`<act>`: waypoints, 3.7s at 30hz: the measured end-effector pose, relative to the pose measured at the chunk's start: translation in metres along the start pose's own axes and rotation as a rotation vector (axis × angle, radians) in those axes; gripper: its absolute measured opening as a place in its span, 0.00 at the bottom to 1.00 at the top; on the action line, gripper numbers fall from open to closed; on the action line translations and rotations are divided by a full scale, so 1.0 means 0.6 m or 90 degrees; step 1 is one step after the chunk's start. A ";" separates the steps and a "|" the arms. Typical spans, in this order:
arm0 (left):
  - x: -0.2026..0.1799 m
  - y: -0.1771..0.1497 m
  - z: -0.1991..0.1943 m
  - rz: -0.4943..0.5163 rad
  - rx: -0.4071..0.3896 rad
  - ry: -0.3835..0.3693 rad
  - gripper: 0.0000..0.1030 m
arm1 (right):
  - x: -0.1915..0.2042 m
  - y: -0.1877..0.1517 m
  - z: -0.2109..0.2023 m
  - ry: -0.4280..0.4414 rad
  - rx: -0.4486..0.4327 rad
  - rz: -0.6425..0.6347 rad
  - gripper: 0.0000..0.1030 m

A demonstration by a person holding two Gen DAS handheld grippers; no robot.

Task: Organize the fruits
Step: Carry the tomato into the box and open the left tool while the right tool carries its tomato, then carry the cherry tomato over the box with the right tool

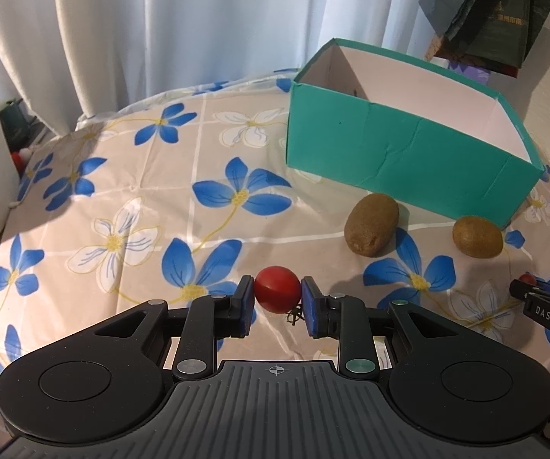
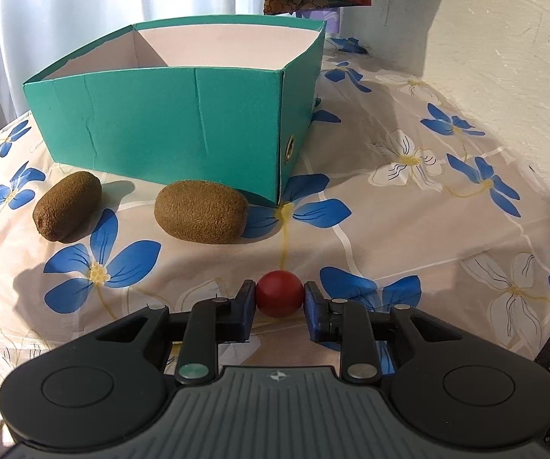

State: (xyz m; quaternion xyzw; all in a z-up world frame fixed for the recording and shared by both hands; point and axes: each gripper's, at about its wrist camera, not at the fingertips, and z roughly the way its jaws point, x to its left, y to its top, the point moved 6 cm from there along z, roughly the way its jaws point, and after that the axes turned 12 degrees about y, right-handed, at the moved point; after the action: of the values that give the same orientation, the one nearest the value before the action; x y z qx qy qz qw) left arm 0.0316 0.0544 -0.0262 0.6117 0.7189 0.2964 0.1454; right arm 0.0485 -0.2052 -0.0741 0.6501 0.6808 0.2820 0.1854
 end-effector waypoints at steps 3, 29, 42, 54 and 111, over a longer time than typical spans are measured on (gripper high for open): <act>-0.010 0.015 -0.011 0.011 -0.011 -0.007 0.29 | 0.000 0.001 -0.011 0.001 -0.009 0.003 0.25; -0.112 0.212 -0.079 0.036 -0.145 -0.043 0.29 | 0.028 0.005 -0.110 0.030 -0.086 -0.010 0.25; -0.167 0.249 -0.019 0.060 -0.172 -0.039 0.29 | 0.028 0.014 -0.145 0.023 -0.125 -0.020 0.25; -0.197 0.258 0.043 0.077 -0.162 -0.061 0.29 | 0.025 0.022 -0.154 0.005 -0.147 -0.009 0.25; -0.131 0.232 0.056 0.026 -0.091 -0.001 0.87 | 0.033 0.120 -0.110 -0.011 -0.220 -0.037 0.25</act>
State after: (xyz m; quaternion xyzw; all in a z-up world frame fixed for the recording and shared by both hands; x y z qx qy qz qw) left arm 0.1777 -0.0027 0.0197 0.6147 0.6831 0.3491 0.1833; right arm 0.0624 -0.1956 0.0242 0.5909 0.6392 0.3836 0.3083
